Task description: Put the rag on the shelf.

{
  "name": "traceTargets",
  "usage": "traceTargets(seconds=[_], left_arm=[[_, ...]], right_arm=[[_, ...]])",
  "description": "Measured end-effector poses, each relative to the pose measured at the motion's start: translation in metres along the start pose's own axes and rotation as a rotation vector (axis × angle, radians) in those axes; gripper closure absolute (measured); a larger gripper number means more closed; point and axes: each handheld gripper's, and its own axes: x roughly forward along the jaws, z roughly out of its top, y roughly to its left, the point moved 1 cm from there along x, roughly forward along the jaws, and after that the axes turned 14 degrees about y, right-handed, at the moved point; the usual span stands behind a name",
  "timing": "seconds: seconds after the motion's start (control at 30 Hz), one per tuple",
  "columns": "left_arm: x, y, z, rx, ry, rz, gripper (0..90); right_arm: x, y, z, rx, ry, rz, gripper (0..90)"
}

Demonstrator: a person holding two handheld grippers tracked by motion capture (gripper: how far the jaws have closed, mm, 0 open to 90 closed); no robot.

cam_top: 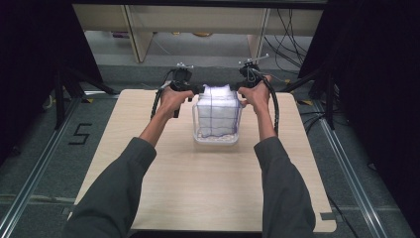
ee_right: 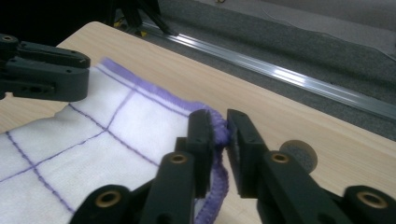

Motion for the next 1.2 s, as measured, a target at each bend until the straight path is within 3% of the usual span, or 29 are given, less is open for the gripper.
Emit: traceTargets(seconds=[0.13,0.17,0.27,0.37,0.43,0.5,0.57,0.7,0.77,0.83,0.93,1.0,1.1,1.2], left_arm=[[-0.004,0.0,-0.002,-0.001,0.006,-0.014,68.0],[-0.006,0.001,-0.002,0.003,0.006,-0.008,67.9],[-0.013,0.001,-0.004,-0.005,-0.003,-0.009,67.6],[-0.017,0.002,-0.006,0.003,0.011,-0.002,66.9],[-0.022,0.002,-0.009,-0.007,0.004,-0.004,66.2],[-0.026,0.003,-0.012,-0.003,0.011,-0.005,65.4],[-0.03,0.005,-0.015,-0.005,0.009,-0.002,64.2],[-0.039,0.009,-0.024,-0.003,0.019,-0.004,62.6],[-0.043,0.011,-0.029,-0.014,0.005,-0.005,61.1],[-0.046,0.013,-0.033,-0.012,0.004,-0.005,60.2],[-0.052,0.013,-0.039,-0.021,-0.006,-0.023,55.8],[-0.056,0.012,-0.041,-0.014,-0.008,-0.025,54.6],[-0.061,0.011,-0.046,-0.005,0.0,-0.026,51.4],[-0.065,0.01,-0.05,-0.004,0.001,-0.029,47.2]], right_arm=[[0.0,-0.001,-0.001,0.002,0.004,0.003,72.2],[-0.003,0.001,-0.001,0.04,0.024,-0.001,72.2],[-0.006,-0.002,-0.001,-0.002,-0.009,-0.007,71.7],[-0.01,-0.003,-0.002,-0.003,-0.01,-0.011,71.1],[-0.015,-0.005,-0.003,-0.032,-0.011,-0.013,70.0],[-0.019,-0.003,-0.005,-0.003,-0.027,-0.016,69.3],[-0.025,-0.006,-0.005,-0.04,-0.031,-0.019,69.0],[-0.034,-0.005,-0.01,-0.04,-0.048,-0.007,68.1],[-0.04,-0.003,-0.014,-0.013,-0.024,-0.005,68.0],[-0.041,-0.005,-0.017,-0.037,-0.036,0.003,67.5],[-0.046,-0.005,-0.023,-0.022,-0.019,0.01,65.7],[-0.049,-0.006,-0.026,-0.026,-0.046,0.012,64.8],[-0.056,-0.003,-0.03,-0.014,-0.034,0.021,63.1],[-0.06,-0.004,-0.035,-0.044,-0.057,0.024,62.3]])
